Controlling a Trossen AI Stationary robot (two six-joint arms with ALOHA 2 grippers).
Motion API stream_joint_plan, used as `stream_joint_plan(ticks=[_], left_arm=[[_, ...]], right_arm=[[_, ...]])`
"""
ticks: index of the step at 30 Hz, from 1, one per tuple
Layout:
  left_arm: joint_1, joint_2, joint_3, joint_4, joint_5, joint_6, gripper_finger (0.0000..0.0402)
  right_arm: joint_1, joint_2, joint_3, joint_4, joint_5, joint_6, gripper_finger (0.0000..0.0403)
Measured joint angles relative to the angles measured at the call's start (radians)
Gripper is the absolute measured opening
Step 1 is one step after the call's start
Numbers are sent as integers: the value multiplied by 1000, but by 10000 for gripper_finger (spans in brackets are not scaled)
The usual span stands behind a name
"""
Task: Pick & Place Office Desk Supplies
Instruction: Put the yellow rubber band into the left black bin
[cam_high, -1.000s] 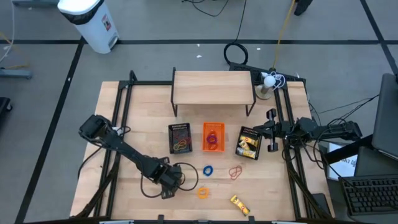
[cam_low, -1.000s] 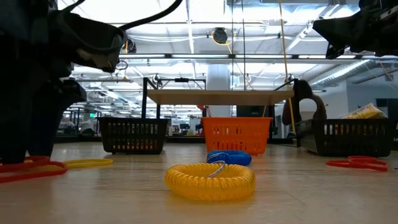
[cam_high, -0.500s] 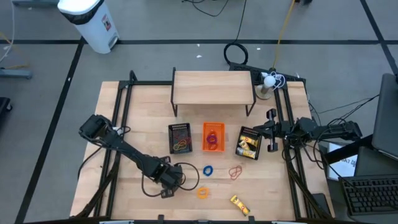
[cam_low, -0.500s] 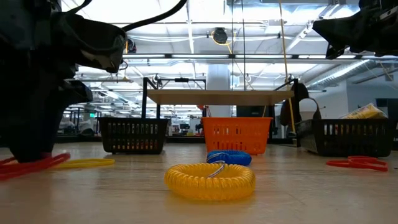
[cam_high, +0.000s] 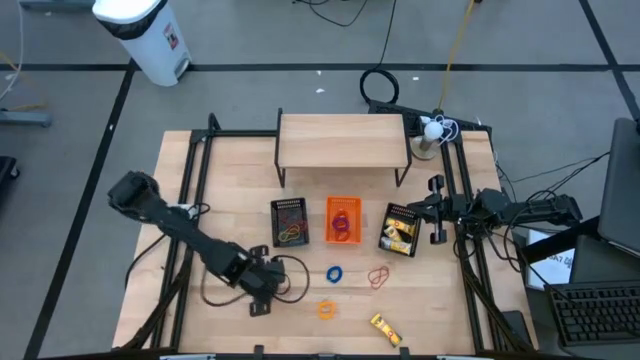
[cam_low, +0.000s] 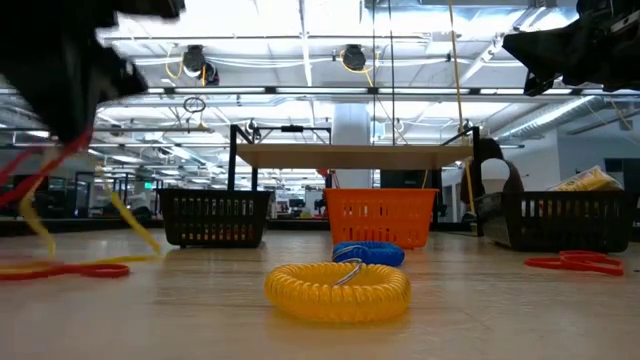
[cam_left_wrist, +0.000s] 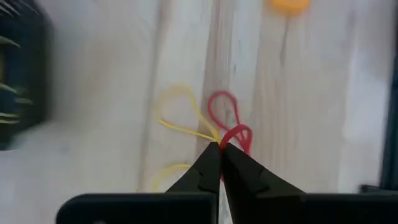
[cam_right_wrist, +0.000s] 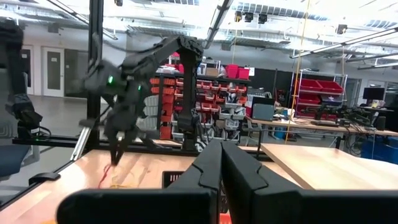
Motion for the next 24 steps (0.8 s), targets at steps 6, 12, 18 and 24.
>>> stream_joint_plan(ticks=[6, 12, 18, 24], left_arm=[[-61, -188, 0, 7, -154, 32, 8], [-105, -254, 0, 3, -269, 28, 4], [-117, -204, 1, -80, -247, -43, 5], [-114, -116, 0, -171, -172, -104, 13]], right_arm=[[0, 0, 0, 0, 0, 0, 4], [0, 0, 0, 0, 0, 1, 4], [0, 0, 0, 0, 0, 1, 4], [0, 0, 0, -1, -1, 1, 4]])
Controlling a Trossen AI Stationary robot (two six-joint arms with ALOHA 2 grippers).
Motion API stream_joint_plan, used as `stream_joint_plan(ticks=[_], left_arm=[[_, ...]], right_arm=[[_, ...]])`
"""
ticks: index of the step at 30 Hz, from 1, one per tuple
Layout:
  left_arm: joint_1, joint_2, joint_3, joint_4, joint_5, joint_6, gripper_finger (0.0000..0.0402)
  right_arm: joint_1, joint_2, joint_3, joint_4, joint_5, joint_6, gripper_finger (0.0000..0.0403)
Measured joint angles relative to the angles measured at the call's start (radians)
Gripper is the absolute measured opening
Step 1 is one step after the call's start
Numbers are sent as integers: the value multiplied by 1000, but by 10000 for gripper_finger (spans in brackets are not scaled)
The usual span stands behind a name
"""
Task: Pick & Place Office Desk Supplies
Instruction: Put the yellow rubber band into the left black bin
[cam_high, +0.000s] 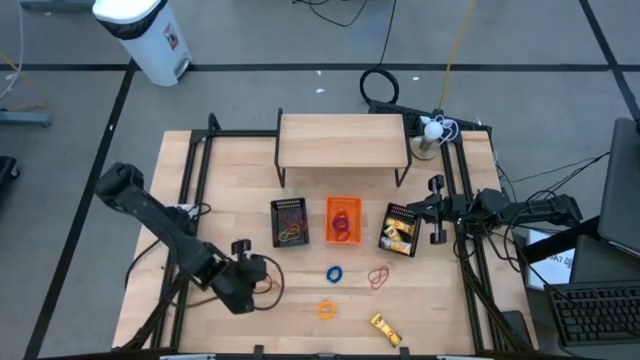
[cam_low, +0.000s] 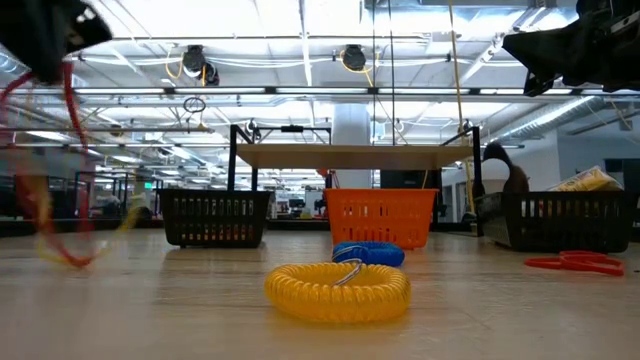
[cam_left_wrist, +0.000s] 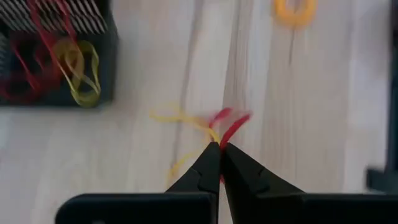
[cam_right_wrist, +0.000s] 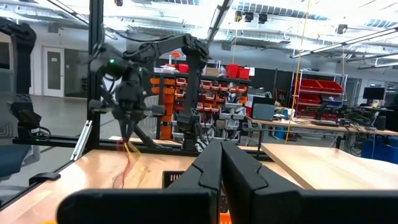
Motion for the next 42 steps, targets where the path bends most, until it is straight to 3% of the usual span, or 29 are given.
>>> stream_joint_plan(ticks=[18, 21, 27, 32, 38, 42], left_arm=[[6, 46, -1, -6, 35, -5, 25], [6, 46, -1, -26, 50, -18, 49], [6, 46, -5, -160, 29, -145, 142], [6, 46, -27, -121, 6, -125, 207], [72, 68, -101, 119, 18, -97, 228], [127, 119, -126, 130, 36, -83, 221]], right_arm=[[0, 0, 0, -1, 0, 0, 4], [0, 0, 0, -1, 0, 0, 4], [0, 0, 0, -1, 0, 0, 4], [0, 0, 0, 0, 0, 0, 4], [0, 0, 0, 3, 0, 0, 4], [0, 0, 0, 3, 0, 0, 4]])
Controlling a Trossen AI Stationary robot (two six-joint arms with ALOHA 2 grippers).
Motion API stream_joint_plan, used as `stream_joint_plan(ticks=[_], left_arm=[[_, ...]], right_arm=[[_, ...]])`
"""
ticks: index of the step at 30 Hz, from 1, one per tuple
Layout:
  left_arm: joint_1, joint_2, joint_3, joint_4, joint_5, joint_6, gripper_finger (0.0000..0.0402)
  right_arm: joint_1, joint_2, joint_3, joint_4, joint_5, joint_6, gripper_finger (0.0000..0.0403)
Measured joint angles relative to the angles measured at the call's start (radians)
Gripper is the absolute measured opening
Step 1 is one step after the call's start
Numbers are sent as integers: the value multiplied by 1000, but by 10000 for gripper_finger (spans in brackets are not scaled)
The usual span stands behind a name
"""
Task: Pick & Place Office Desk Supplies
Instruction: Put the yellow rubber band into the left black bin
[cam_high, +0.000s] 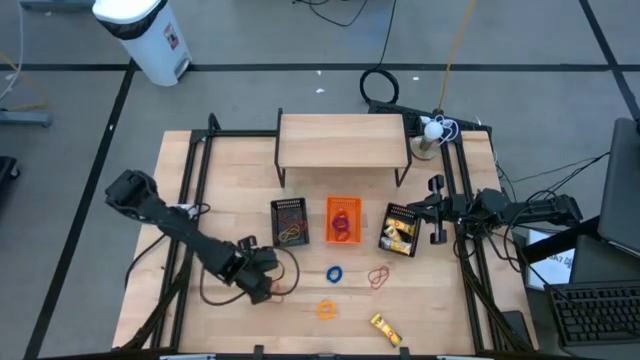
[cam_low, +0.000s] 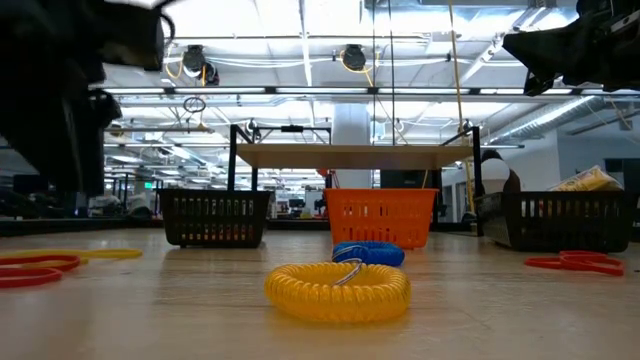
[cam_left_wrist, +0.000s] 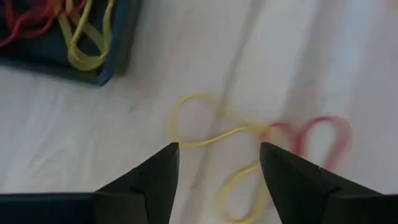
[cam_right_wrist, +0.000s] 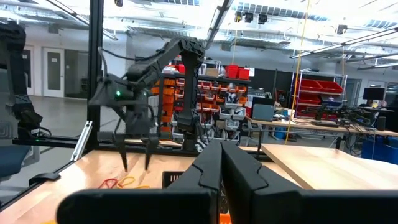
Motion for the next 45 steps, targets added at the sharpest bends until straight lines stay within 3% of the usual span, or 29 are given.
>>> stream_joint_plan(ticks=[16, 19, 24, 29, 36, 45], left_arm=[[160, 182, 4, -8, 92, 84, 174], [160, 201, 7, -3, 133, 153, 132], [138, 196, 6, 4, 133, 204, 17], [95, 82, -2, -21, 61, 242, 3], [-16, -214, 14, -42, -67, 236, 2], [-225, -534, 17, -53, -459, 249, 1]], right_arm=[[0, 0, 0, -1, 0, 0, 4], [0, 0, 0, -1, 0, 0, 4], [0, 0, 0, -2, 0, 0, 4], [0, 0, 0, -2, 0, 0, 4], [0, 1, 0, -3, 0, 0, 4], [0, 10, 0, 0, 0, 0, 4]])
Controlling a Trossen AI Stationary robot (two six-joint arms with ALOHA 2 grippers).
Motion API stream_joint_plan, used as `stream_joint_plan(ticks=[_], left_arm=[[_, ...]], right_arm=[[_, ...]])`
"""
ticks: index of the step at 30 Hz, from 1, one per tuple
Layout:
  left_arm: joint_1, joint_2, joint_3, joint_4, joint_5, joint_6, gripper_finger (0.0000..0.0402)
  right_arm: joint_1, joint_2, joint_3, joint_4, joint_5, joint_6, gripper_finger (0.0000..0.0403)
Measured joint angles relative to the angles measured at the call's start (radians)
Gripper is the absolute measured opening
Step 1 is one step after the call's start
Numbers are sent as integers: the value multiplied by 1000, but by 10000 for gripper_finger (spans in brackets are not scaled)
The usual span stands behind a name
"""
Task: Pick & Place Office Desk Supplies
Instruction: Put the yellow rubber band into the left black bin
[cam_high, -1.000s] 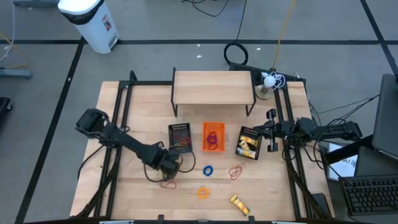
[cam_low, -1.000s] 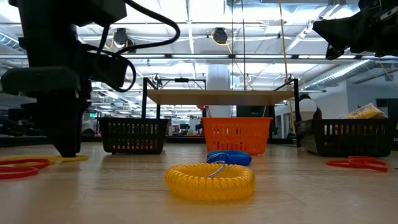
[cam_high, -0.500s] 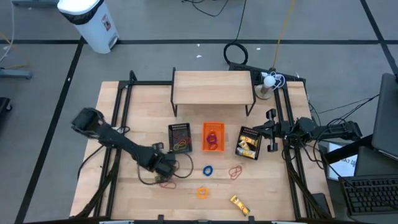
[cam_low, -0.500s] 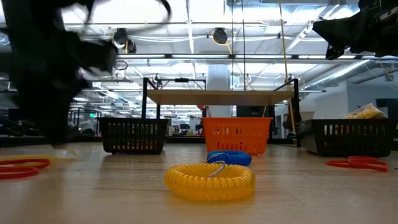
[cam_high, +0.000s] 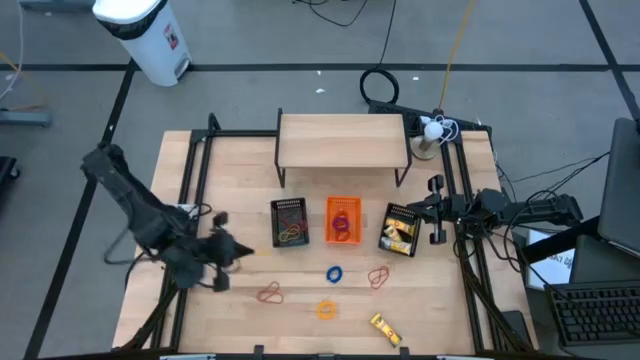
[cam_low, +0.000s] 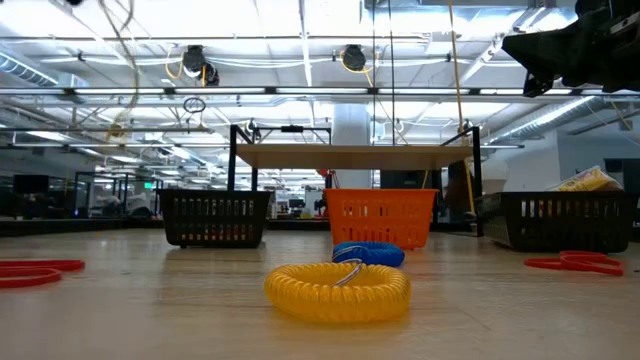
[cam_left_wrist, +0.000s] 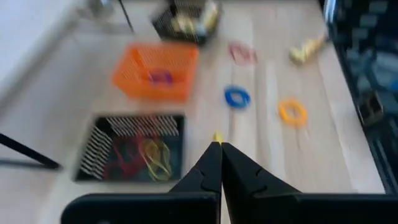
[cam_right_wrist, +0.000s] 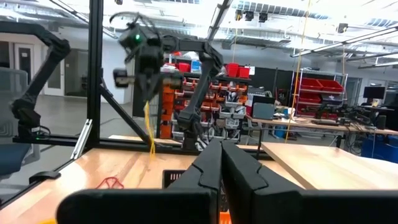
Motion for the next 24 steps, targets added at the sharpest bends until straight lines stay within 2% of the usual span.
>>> stream_joint_plan(ticks=[4, 9, 13, 17, 20, 24], left_arm=[[-93, -84, -15, 5, -183, 58, 1], [-192, -200, -122, 4, -421, 123, 1], [-161, -347, -245, 28, -459, 99, 1], [-73, -488, -378, 170, -335, 193, 0], [5, -582, -486, 391, -127, 382, 0], [107, -637, -615, 658, 168, 638, 0]], right_arm=[[0, 0, 0, 0, 0, 0, 4], [0, 0, 0, 0, 0, 0, 4], [0, 0, 0, 0, 0, 0, 4], [0, 0, 0, 0, 0, 0, 4], [0, 0, 0, 8, 0, 0, 4], [0, 0, 0, 8, 0, 0, 4]])
